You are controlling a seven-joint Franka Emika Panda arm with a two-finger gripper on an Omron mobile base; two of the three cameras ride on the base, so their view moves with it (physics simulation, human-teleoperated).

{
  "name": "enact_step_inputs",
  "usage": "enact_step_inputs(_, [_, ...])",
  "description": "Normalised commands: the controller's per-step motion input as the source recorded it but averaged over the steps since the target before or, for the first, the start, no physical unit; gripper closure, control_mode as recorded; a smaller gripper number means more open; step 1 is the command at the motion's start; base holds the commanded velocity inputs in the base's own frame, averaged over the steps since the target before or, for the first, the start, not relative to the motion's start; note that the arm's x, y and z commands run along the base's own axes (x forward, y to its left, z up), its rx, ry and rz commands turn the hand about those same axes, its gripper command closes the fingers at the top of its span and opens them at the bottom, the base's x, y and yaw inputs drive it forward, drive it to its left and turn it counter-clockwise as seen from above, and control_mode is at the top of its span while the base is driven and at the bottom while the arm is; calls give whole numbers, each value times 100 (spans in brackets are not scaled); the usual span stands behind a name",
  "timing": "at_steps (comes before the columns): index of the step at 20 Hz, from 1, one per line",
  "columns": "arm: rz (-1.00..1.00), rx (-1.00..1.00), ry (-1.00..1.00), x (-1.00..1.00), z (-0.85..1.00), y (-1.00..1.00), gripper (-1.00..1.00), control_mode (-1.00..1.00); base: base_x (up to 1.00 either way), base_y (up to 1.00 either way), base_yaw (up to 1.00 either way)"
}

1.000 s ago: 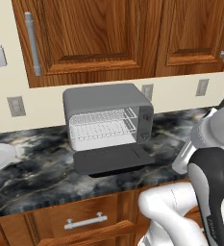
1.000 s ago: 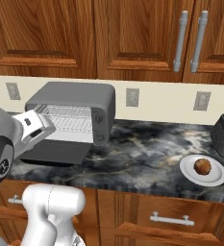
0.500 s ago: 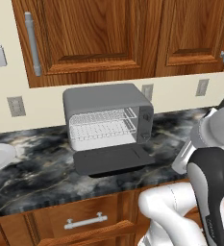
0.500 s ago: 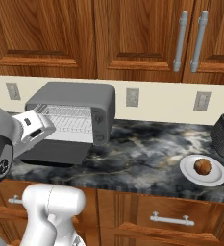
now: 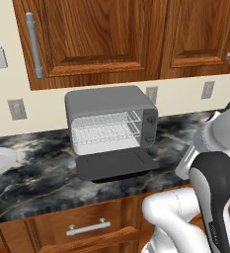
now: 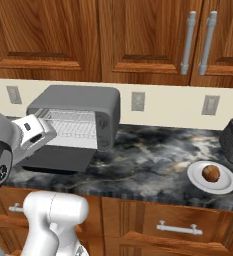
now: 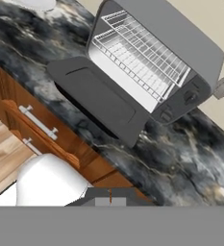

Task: Open the toaster oven door. Place the bread on the top rack in the toaster oven and place the chicken drumstick on the bottom rack.

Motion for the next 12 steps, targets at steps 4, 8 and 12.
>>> enact_step_inputs(4, [0,0,0,0,0,0,100,100,-2,35,0])
enact_step_inputs(8, [0,0,0,0,0,0,100,100,-4,44,0])
enact_step_inputs(12, [0,0,0,0,0,0,100,100,-1,46,0])
